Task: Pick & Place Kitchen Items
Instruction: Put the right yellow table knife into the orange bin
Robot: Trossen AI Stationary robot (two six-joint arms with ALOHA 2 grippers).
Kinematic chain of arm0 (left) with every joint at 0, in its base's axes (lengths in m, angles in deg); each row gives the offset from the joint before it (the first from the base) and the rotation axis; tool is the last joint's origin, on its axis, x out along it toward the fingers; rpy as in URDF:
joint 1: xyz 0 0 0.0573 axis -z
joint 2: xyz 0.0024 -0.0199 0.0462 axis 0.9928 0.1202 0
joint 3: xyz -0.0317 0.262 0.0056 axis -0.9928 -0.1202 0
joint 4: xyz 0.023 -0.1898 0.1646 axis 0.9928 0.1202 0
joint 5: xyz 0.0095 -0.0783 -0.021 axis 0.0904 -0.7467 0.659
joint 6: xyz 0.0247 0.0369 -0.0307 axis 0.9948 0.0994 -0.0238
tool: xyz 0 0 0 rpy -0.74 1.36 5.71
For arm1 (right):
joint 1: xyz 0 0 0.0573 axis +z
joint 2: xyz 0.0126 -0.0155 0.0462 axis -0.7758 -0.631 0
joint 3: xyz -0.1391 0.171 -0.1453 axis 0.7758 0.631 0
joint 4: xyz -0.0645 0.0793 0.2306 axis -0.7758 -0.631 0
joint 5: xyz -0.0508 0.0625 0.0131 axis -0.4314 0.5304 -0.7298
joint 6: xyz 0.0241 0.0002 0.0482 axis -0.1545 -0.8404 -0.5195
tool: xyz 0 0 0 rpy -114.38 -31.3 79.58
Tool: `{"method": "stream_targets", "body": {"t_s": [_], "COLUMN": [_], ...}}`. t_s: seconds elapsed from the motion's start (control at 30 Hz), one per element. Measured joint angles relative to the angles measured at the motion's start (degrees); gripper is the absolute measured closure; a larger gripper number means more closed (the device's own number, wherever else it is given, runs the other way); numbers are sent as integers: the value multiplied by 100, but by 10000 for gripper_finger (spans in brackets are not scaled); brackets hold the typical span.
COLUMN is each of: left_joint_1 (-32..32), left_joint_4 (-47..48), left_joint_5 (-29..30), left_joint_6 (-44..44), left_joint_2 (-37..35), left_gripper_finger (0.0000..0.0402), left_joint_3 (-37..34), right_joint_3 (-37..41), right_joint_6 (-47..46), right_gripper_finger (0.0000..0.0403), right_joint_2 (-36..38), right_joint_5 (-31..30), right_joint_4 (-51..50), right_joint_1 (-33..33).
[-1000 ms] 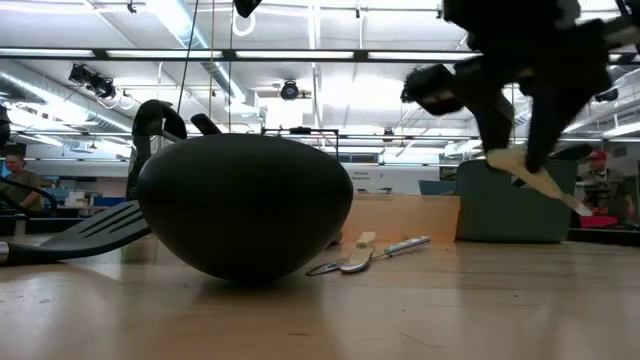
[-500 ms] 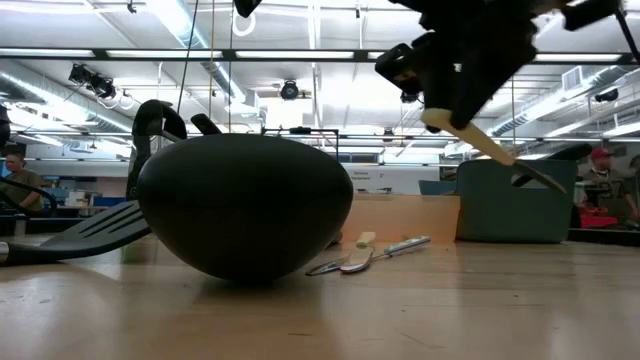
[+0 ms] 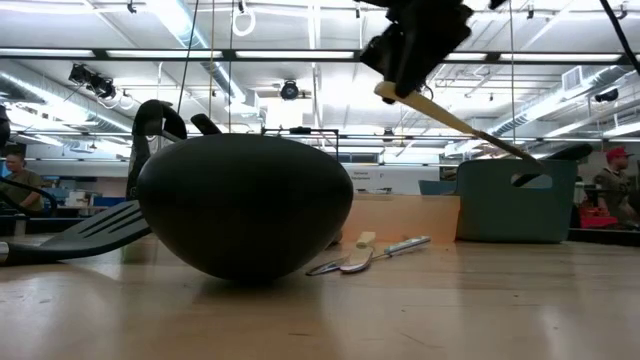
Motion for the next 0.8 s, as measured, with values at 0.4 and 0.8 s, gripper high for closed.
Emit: {"method": "stream_targets", "body": {"t_s": [0.4, 0.8], "left_joint_1": [0, 0], "left_joint_4": [-94, -88], "left_joint_5": [378, 486], "left_joint_6": [70, 62], "left_joint_2": [-581, -643], "left_gripper_finger": [235, 235], "left_joint_3": [73, 73], "right_joint_3": [-641, -876], "right_joint_6": [-188, -933], "right_gripper_finger": [305, 305], "right_joint_2": [0, 0], "right_joint_5": [-146, -133], "right_joint_4": [-170, -172], "right_joint_1": [-725, -1622]}}
